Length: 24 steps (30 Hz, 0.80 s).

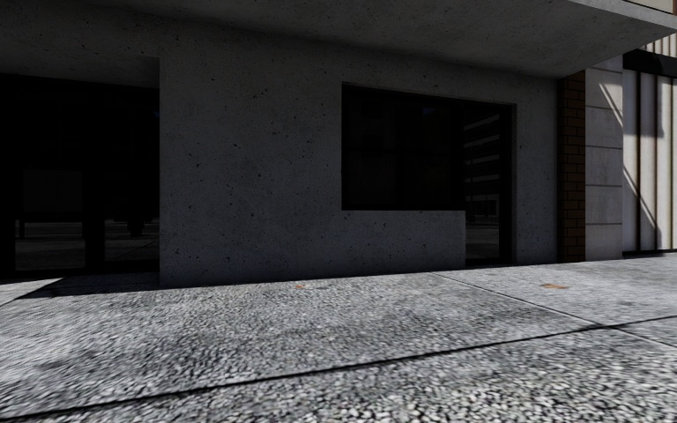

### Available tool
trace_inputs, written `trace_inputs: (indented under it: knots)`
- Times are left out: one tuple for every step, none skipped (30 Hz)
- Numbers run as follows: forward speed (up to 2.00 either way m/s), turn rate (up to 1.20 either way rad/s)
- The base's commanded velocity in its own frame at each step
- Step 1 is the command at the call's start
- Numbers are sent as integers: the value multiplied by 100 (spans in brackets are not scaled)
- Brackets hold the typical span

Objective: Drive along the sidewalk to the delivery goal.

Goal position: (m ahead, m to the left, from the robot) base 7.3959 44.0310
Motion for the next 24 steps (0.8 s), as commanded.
trace_inputs:
  knots:
    - [0,0]
    - [0,0]
    - [0,0]
    - [0,0]
    - [0,0]
    - [0,0]
    - [0,0]
    - [0,0]
    - [0,0]
    - [0,0]
    - [0,0]
    - [0,0]
    - [0,0]
    - [0,0]
    - [0,0]
    - [0,0]
    - [0,0]
    - [0,0]
    - [0,0]
    - [0,0]
    - [0,0]
    - [0,0]
    - [0,0]
    - [0,0]
